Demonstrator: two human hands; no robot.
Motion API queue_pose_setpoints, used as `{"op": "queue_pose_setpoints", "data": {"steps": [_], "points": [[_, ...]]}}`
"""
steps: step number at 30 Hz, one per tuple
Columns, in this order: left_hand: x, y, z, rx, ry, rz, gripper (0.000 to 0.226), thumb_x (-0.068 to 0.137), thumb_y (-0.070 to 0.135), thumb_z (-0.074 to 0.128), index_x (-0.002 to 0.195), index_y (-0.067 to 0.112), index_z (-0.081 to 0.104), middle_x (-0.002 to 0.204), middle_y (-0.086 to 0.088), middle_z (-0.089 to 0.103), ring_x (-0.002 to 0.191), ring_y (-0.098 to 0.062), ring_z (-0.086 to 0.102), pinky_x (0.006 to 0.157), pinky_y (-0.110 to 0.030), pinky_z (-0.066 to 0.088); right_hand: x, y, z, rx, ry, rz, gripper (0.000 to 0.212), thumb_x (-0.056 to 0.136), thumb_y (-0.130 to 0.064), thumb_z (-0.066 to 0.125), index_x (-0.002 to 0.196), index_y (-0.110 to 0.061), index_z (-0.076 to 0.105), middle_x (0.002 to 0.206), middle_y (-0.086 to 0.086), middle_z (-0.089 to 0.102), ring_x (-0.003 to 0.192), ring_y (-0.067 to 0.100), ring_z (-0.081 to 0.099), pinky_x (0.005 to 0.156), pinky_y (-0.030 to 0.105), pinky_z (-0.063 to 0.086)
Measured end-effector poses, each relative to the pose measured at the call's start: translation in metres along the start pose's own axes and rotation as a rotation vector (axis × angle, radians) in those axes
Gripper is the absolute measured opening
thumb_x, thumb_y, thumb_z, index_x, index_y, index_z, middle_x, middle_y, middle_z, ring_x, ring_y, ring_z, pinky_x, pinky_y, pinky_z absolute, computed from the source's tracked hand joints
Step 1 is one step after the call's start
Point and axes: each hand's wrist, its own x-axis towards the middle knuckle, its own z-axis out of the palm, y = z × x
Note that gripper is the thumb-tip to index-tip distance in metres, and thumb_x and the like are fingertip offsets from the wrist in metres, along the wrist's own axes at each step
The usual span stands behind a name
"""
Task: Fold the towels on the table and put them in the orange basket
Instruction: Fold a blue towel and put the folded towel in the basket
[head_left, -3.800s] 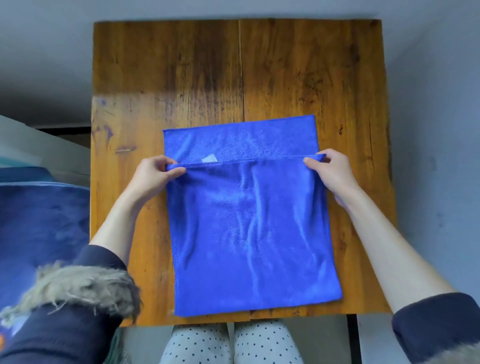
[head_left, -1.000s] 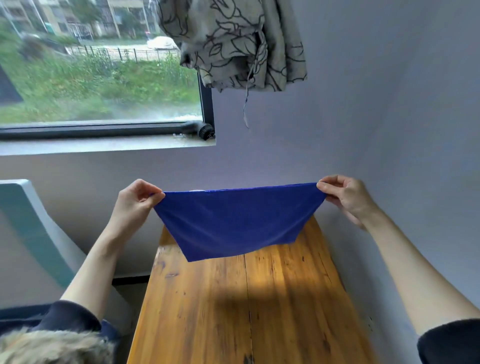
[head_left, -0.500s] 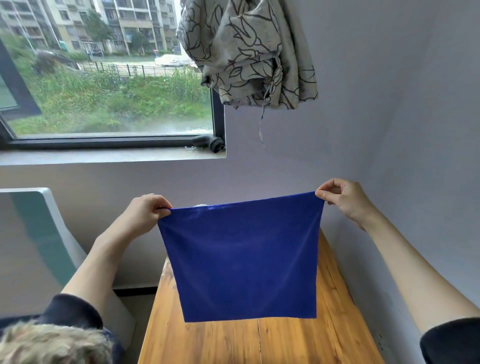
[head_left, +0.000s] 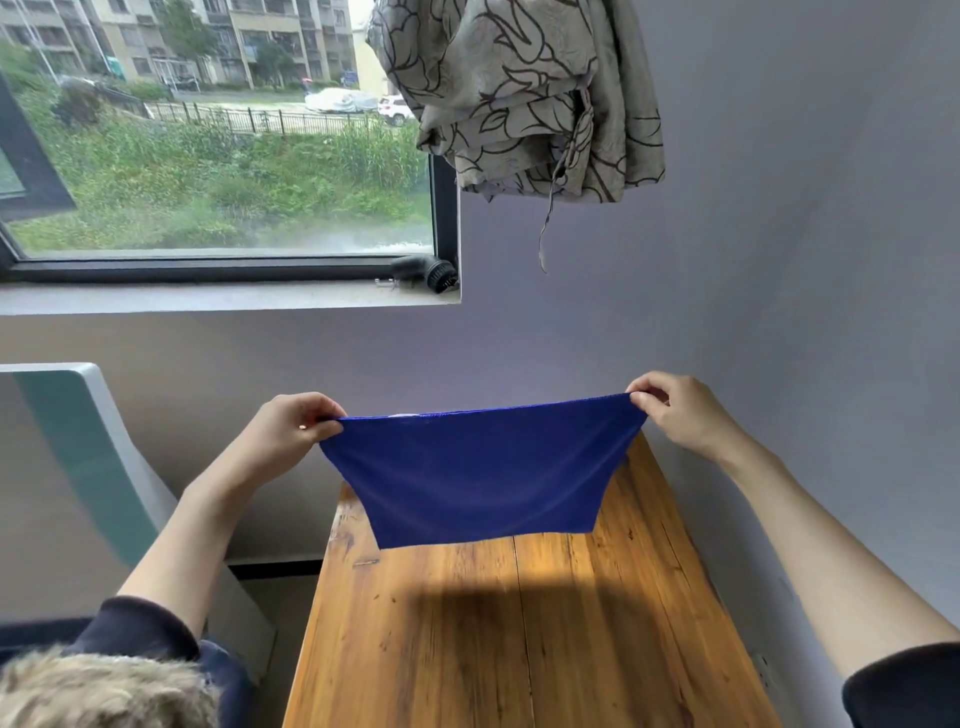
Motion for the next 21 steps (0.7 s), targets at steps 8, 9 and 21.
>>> {"op": "queue_pose_setpoints", "data": {"steps": [8,9,21], "points": [[0.000,-0.004,0.004,-0.321,0.035,-0.056,0.011,0.093,0.006,0.052,0.090,0.011,0.061,0.085,-0.005,0.063,0.075,-0.011,0.057,0.074,-0.022,0.049,0.008,0.003,0.009,0.501,-0.020,0.169,0.020,0.096,-0.008,0.045,0.083,-0.012,0.061,0.086,0.006,0.062,0.079,0.015,0.055,0.076,0.028,0.047],[0.003,-0.005,0.006,-0.297,0.033,-0.066,0.011,0.094,0.006,0.051,0.090,0.012,0.060,0.086,-0.006,0.062,0.076,-0.014,0.056,0.077,-0.028,0.049,0.011,0.004,0.012,0.468,-0.017,0.175,0.020,0.096,-0.008,0.045,0.084,-0.013,0.060,0.086,0.005,0.061,0.078,0.014,0.055,0.075,0.028,0.047],[0.052,-0.008,0.037,-0.047,0.150,-0.126,0.010,0.090,0.007,0.055,0.087,0.014,0.061,0.085,-0.001,0.063,0.080,-0.018,0.056,0.074,-0.025,0.038,0.050,0.019,0.045,0.046,0.068,0.246,0.020,0.099,-0.012,0.039,0.107,-0.005,0.056,0.099,0.004,0.054,0.088,0.017,0.048,0.073,0.023,0.036]]}}
